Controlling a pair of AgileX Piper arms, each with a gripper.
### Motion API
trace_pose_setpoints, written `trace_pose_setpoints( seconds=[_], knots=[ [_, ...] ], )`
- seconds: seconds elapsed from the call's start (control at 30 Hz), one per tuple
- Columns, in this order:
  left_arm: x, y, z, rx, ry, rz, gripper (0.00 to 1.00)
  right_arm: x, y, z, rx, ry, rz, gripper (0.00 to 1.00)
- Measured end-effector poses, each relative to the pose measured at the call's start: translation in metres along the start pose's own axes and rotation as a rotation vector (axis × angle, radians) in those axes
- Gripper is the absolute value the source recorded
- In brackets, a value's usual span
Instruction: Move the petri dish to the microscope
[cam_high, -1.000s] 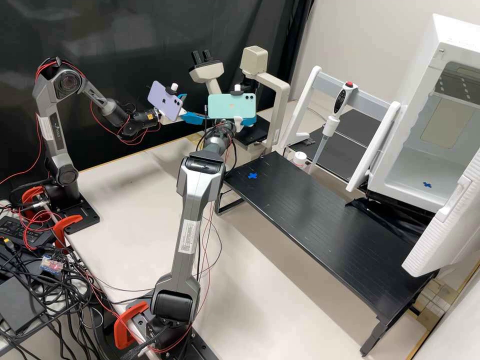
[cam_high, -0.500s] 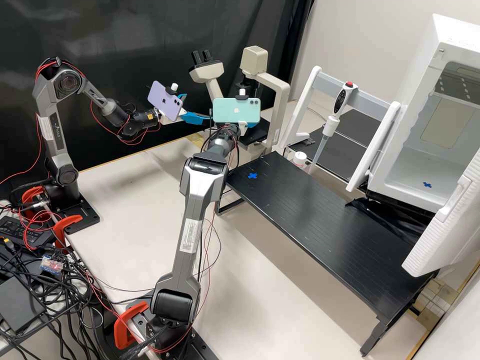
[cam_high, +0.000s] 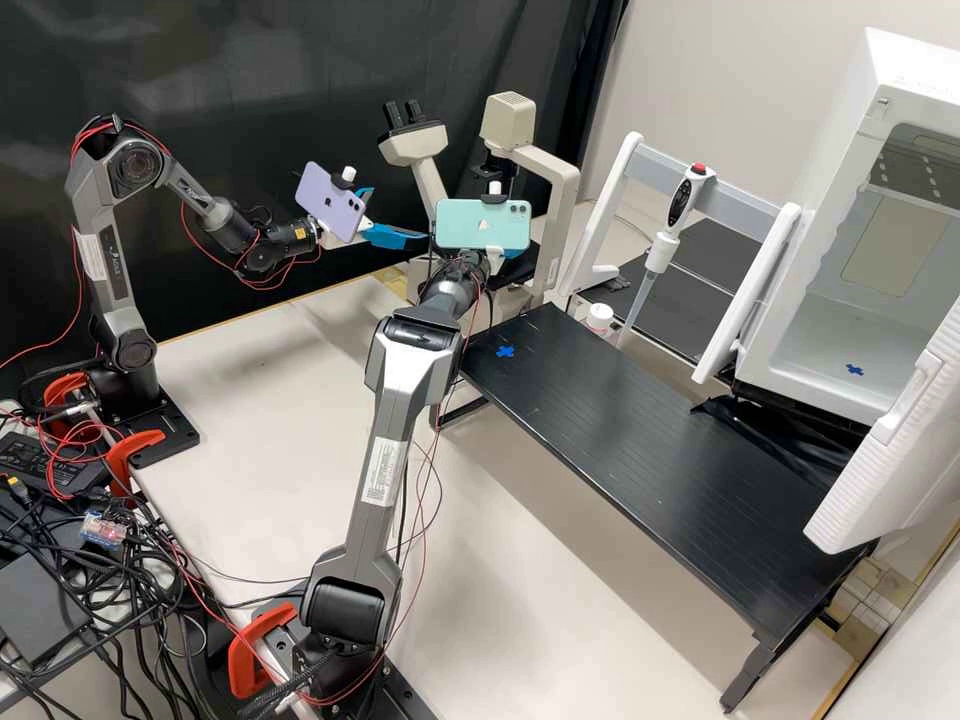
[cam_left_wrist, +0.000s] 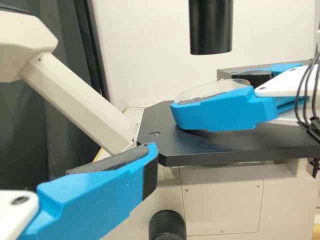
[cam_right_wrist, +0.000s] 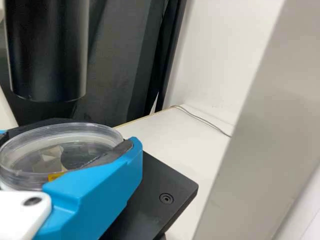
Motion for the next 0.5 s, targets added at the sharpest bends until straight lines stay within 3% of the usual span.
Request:
trace_pose_setpoints(
  seconds=[0.13, 0.17, 0.5],
  knots=[
    [0.0, 0.0, 0.0, 0.0, 0.0, 0.0, 1.0, 0.0, -0.004, -0.001, -0.01, 0.026, -0.013, 0.0],
    [0.0, 0.0, 0.0, 0.0, 0.0, 0.0, 1.0, 0.0, -0.004, -0.001, -0.014, 0.035, -0.018, 1.0],
    [0.0, 0.0, 0.0, 0.0, 0.0, 0.0, 1.0, -0.001, -0.017, -0.001, -0.003, 0.083, -0.077, 1.0]
  ],
)
